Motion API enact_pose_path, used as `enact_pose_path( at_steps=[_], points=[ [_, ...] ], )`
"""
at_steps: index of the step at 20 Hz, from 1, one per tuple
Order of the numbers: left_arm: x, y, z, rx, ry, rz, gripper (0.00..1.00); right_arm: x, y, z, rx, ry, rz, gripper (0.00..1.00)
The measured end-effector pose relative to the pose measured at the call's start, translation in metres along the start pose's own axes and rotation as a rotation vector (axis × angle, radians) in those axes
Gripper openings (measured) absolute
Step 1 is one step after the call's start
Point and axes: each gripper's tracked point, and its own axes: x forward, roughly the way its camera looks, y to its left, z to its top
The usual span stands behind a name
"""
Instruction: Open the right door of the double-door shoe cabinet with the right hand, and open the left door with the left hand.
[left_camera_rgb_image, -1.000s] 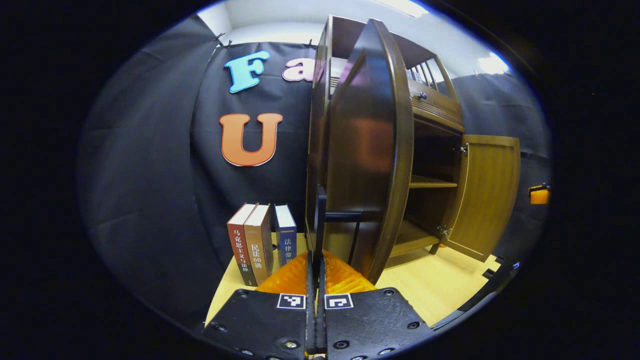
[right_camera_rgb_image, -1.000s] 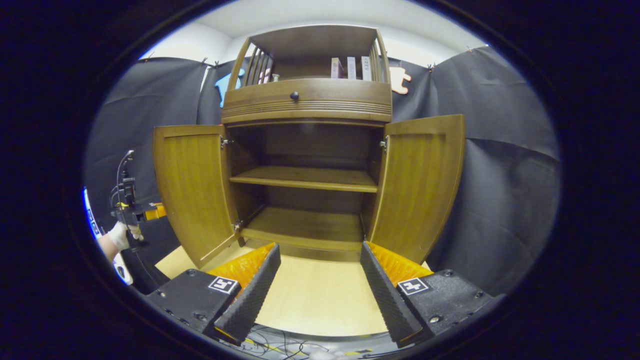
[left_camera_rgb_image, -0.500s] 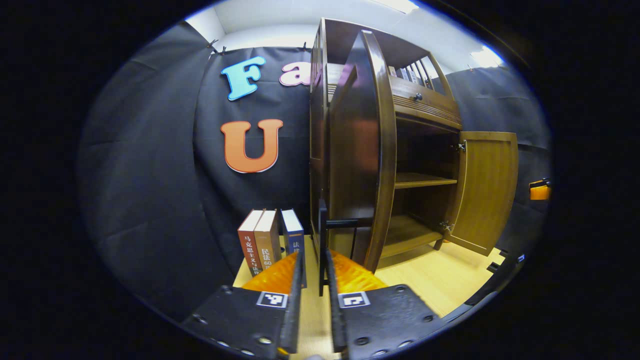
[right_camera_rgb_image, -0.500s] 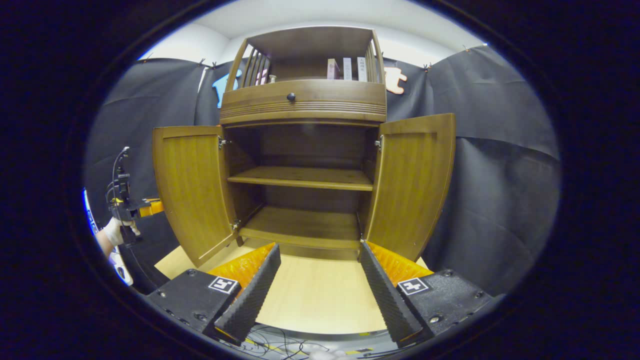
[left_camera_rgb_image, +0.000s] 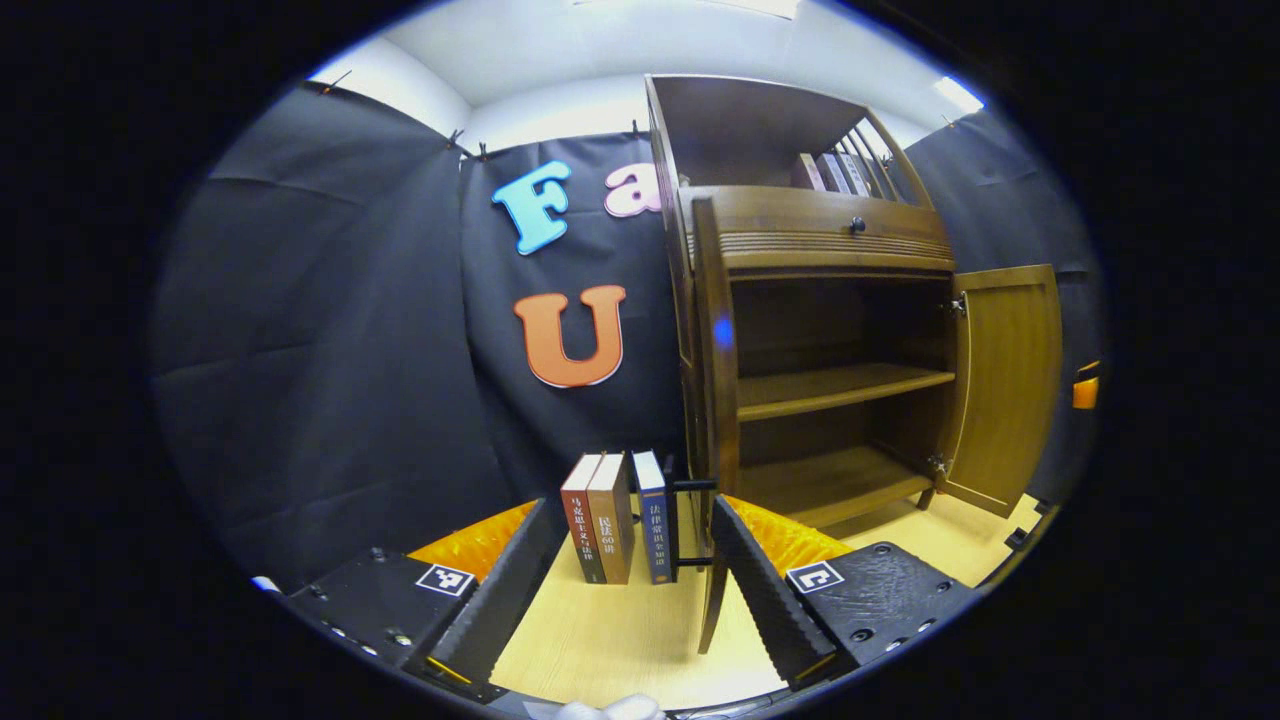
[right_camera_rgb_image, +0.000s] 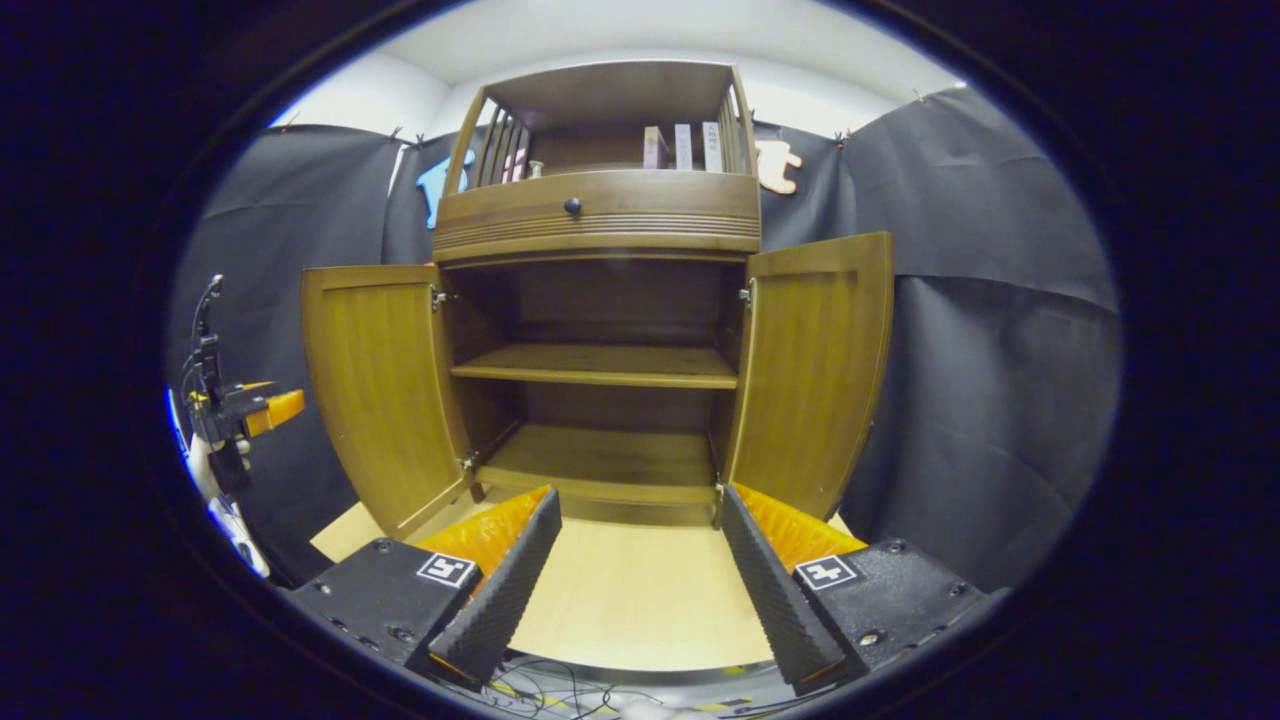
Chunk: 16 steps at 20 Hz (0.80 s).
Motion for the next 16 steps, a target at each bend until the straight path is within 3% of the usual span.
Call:
enact_pose_path(
  at_steps=[3, 6, 10, 16],
  points=[
    [-0.022, -0.027, 0.021, -0.005, -0.022, 0.046, 0.96, 0.006, -0.01, 0.005, 0.001, -0.01, 0.017, 1.0],
    [-0.036, -0.071, 0.037, -0.017, -0.029, 0.032, 1.0, 0.009, -0.024, 0.01, 0.004, -0.015, 0.025, 1.0],
    [-0.042, -0.125, 0.047, -0.061, -0.02, 0.006, 0.96, 0.011, -0.044, 0.015, 0.004, -0.019, 0.024, 1.0],
    [-0.046, -0.189, 0.032, -0.034, 0.025, -0.049, 0.96, 0.013, -0.062, 0.02, 0.016, -0.03, 0.006, 1.0]
  ],
)
